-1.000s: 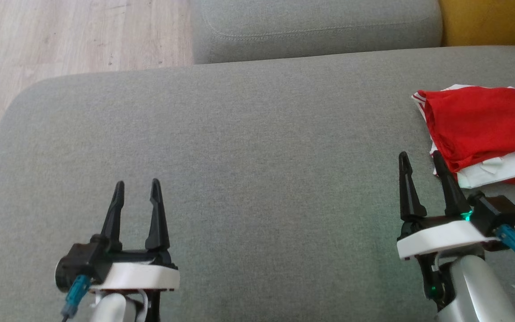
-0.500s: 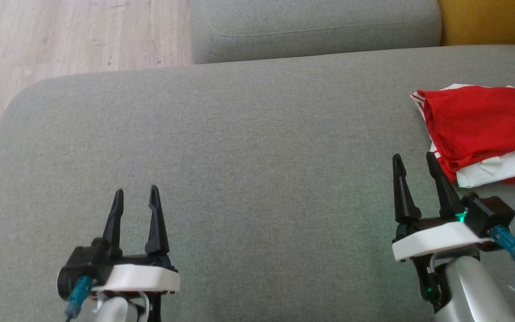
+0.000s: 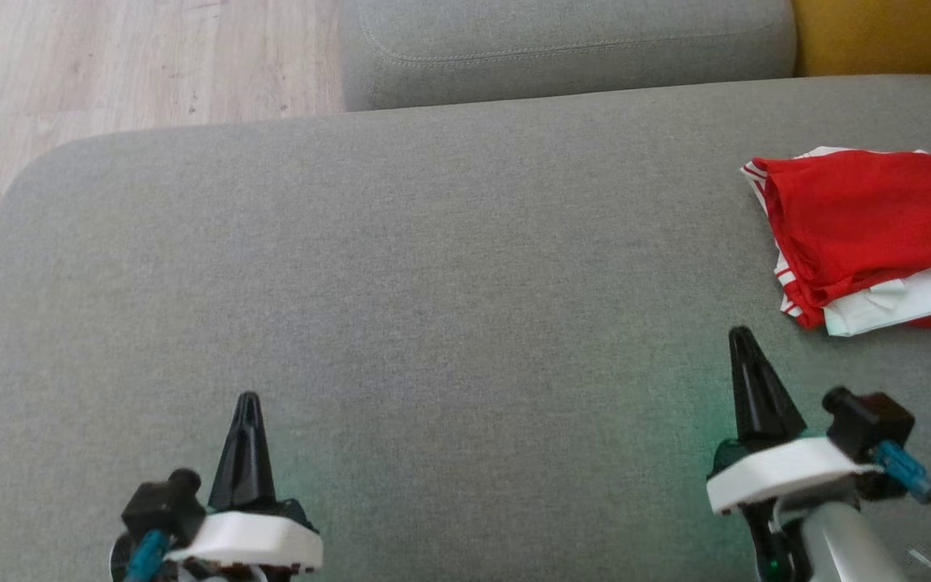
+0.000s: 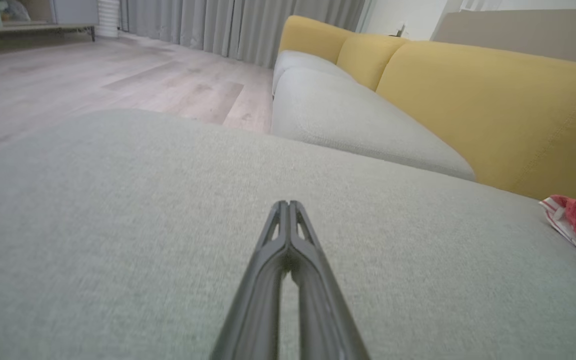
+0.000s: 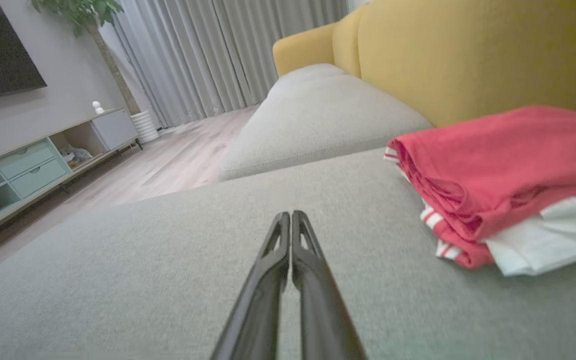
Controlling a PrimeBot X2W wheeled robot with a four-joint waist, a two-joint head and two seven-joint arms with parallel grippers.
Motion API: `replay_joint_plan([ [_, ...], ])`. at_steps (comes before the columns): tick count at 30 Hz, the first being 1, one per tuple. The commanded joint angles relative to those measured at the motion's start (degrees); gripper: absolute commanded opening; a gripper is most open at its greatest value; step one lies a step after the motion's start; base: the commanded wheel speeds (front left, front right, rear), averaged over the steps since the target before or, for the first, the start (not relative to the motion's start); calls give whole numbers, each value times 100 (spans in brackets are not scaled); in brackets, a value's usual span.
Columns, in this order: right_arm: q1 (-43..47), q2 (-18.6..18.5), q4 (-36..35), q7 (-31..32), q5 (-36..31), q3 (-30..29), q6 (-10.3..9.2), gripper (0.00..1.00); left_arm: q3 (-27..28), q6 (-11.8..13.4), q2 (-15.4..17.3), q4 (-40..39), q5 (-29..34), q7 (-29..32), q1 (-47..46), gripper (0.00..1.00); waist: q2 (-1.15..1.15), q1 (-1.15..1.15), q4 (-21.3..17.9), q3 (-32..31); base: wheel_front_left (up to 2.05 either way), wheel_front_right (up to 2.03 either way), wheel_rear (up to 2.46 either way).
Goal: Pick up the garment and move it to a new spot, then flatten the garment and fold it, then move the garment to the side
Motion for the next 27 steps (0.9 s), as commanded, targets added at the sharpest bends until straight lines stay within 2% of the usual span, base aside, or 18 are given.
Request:
replay_joint_plan([
  [1,-246,-12,-200,26,175,-20,0,0,53,-29,1,-186,-143,29,-226,0,0,0,2,-4,0,0,0],
  [27,-213,-72,-318,385,1806,-186,-1,0,381,-199,5,-278,-1570,451,-267,0,0,0,36,-54,0,0,0],
])
